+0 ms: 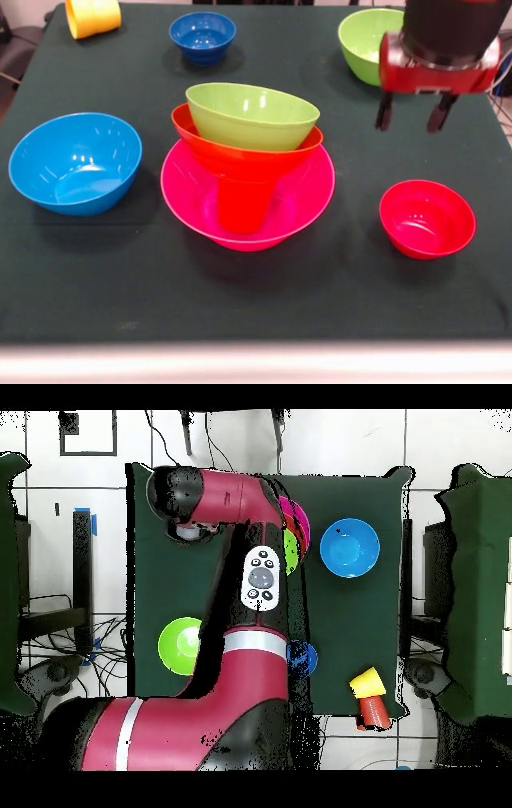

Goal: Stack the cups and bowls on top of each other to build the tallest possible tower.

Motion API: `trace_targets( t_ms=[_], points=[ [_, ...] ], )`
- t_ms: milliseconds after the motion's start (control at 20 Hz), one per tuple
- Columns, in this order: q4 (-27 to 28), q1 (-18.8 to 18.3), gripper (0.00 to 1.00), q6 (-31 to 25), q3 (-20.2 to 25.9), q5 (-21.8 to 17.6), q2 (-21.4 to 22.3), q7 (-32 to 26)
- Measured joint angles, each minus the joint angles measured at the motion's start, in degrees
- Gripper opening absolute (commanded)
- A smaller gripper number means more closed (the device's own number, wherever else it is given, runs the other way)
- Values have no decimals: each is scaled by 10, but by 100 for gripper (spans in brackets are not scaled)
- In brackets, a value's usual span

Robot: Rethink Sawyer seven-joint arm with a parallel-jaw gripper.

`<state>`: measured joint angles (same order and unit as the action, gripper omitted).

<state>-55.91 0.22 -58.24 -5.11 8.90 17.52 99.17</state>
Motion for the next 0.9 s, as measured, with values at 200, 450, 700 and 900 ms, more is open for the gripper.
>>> trace_targets(
  t_ms=[200,450,700,900],
  points=[
    [0,-6,100,58,0,0,-19,0],
    [0,-15,100,92,0,0,-37,0],
    [-1,-23,100,107,0,0,-53,0],
    [-2,-26,100,115,2,0,-61,0]
  ],
)
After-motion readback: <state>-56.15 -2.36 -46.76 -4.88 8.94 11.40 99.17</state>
